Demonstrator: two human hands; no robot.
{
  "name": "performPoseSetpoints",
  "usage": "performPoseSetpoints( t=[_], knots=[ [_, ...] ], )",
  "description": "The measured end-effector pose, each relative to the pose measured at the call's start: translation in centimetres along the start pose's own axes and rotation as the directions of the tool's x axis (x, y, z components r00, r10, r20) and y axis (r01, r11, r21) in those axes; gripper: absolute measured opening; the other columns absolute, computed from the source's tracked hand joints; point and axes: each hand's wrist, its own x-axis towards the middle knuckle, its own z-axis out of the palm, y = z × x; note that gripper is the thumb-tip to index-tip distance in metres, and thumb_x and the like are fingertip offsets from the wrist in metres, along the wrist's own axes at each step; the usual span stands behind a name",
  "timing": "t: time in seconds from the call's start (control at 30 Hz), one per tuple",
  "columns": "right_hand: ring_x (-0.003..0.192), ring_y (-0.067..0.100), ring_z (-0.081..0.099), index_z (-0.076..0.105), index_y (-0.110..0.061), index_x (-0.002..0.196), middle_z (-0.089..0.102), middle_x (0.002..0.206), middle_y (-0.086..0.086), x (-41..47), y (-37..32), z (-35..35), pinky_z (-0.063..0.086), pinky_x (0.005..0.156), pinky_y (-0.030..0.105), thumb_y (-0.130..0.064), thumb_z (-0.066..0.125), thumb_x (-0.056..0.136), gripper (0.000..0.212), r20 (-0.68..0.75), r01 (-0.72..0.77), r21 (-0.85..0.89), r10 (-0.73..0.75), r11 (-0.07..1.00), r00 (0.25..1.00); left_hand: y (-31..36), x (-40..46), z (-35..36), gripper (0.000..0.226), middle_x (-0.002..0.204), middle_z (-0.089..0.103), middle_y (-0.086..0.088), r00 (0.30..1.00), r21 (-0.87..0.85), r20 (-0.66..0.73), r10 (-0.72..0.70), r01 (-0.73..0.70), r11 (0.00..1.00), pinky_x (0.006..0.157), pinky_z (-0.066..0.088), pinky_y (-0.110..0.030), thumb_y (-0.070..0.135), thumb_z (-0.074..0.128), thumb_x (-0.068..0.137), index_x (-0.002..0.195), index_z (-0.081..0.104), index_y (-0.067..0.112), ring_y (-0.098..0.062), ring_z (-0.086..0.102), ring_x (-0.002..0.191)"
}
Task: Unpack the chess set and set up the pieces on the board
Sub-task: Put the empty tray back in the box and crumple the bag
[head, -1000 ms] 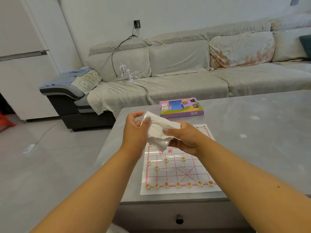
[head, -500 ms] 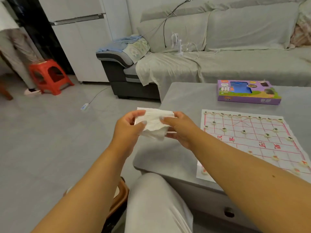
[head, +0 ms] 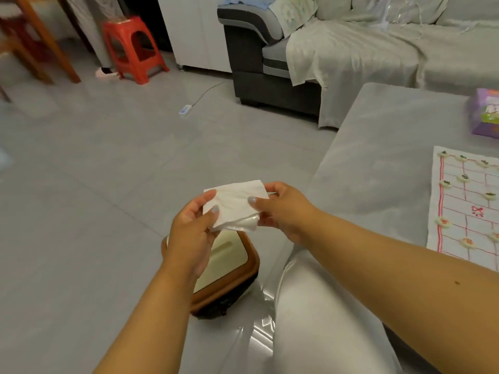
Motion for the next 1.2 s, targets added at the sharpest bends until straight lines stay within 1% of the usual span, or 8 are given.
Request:
performPoseSetpoints(
  t=[0.17, 0.33, 0.6, 0.7, 0.8, 0.9, 1.07, 1.2],
  knots=[
    [0.093, 0.024, 0.067, 0.051, -0.018, 0.119, 0.066, 0.108, 0.008, 1.3, 1.8, 2.5, 0.058, 0.064, 0.028, -0.018, 0.065, 0.087, 0.035, 0.104, -0.161, -0.028, 0.163, 0.986, 0.981, -1.9, 0.2, -3.4, 0.035, 0.123, 0.062, -0.007, 0.998, -0.094, -0.037, -0.057, 0.053, 0.994, 0.080, 0.057, -0.030, -0.005, 0.048, 0.093, 0.123, 0.058, 0.010, -0.023, 0.065, 0.106],
    [0.074, 0.018, 0.061, 0.051, -0.014, 0.118, 0.062, 0.094, 0.008, 2.8, 2.5, 3.8, 0.057, 0.063, 0.028, -0.008, 0.066, 0.085, 0.036, 0.039, -0.206, -0.192, 0.217, 0.960, 0.975, -4.0, 0.0, -4.8, 0.035, 0.123, 0.061, -0.006, 0.991, -0.064, -0.058, -0.118, 0.114, 0.991, 0.089, 0.055, -0.035, -0.002, 0.050, 0.093, 0.125, 0.054, 0.012, -0.025, 0.061, 0.112],
    [0.091, 0.028, 0.066, 0.049, -0.002, 0.123, 0.063, 0.103, 0.016, 5.6, 4.7, 4.9, 0.056, 0.085, 0.042, -0.010, 0.065, 0.086, 0.041, -0.027, -0.331, -0.607, 0.397, 0.723, 0.917, -7.9, -0.4, -6.4, 0.022, 0.108, 0.056, 0.008, 0.962, 0.298, -0.161, -0.219, 0.259, 0.919, 0.070, 0.053, -0.016, 0.029, 0.043, 0.100, 0.112, 0.061, 0.023, -0.009, 0.058, 0.095],
    [0.074, 0.021, 0.062, 0.053, 0.000, 0.122, 0.056, 0.077, 0.009, 6.2, 4.9, 3.9, 0.057, 0.081, 0.038, -0.003, 0.063, 0.085, 0.038, -0.057, -0.344, -0.606, 0.392, 0.717, 0.918, -9.6, -0.2, -7.0, 0.048, 0.114, 0.065, -0.001, 0.950, 0.286, -0.149, -0.276, 0.308, 0.907, 0.091, 0.051, -0.027, 0.042, 0.027, 0.102, 0.119, 0.060, 0.013, -0.012, 0.062, 0.103],
    [0.103, 0.022, 0.061, 0.036, -0.008, 0.139, 0.051, 0.077, 0.010, 6.6, 4.7, 3.6, 0.048, 0.097, 0.033, -0.022, 0.055, 0.094, 0.051, -0.123, -0.444, -0.689, 0.511, 0.573, 0.851, -10.7, 0.2, -7.4, 0.059, 0.129, 0.058, -0.005, 0.937, 0.252, -0.149, -0.315, 0.344, 0.905, 0.107, 0.041, -0.036, 0.049, 0.021, 0.100, 0.128, 0.056, 0.010, -0.018, 0.055, 0.120],
    [0.116, 0.023, 0.057, 0.031, -0.010, 0.142, 0.050, 0.077, 0.009, 7.1, 4.8, 3.7, 0.044, 0.102, 0.032, -0.027, 0.053, 0.095, 0.055, -0.161, -0.478, -0.670, 0.517, 0.569, 0.841, -10.7, 0.7, -7.4, 0.062, 0.136, 0.053, -0.004, 0.949, 0.267, -0.141, -0.283, 0.312, 0.912, 0.109, 0.038, -0.037, 0.052, 0.020, 0.098, 0.134, 0.050, 0.012, -0.017, 0.050, 0.126],
    [0.108, 0.022, 0.061, 0.036, -0.007, 0.138, 0.050, 0.076, 0.009, 6.9, 5.3, 4.2, 0.049, 0.096, 0.033, -0.024, 0.056, 0.093, 0.052, -0.123, -0.416, -0.691, 0.472, 0.590, 0.873, -10.6, 1.8, -8.1, 0.048, 0.133, 0.052, 0.007, 0.978, 0.408, -0.047, -0.204, 0.205, 0.890, 0.106, 0.038, -0.034, 0.057, 0.027, 0.095, 0.131, 0.049, 0.035, -0.013, 0.047, 0.126],
    [0.064, 0.019, 0.058, 0.055, 0.001, 0.115, 0.053, 0.074, 0.008, 6.7, 5.5, 5.1, 0.056, 0.060, 0.030, 0.000, 0.062, 0.084, 0.032, -0.054, -0.333, -0.613, 0.383, 0.716, 0.922, -10.4, 2.3, -8.9, 0.038, 0.121, 0.054, 0.019, 0.979, 0.493, 0.059, -0.195, 0.141, 0.858, 0.093, 0.040, -0.024, 0.051, 0.033, 0.097, 0.123, 0.057, 0.038, -0.011, 0.050, 0.120]
  ],
)
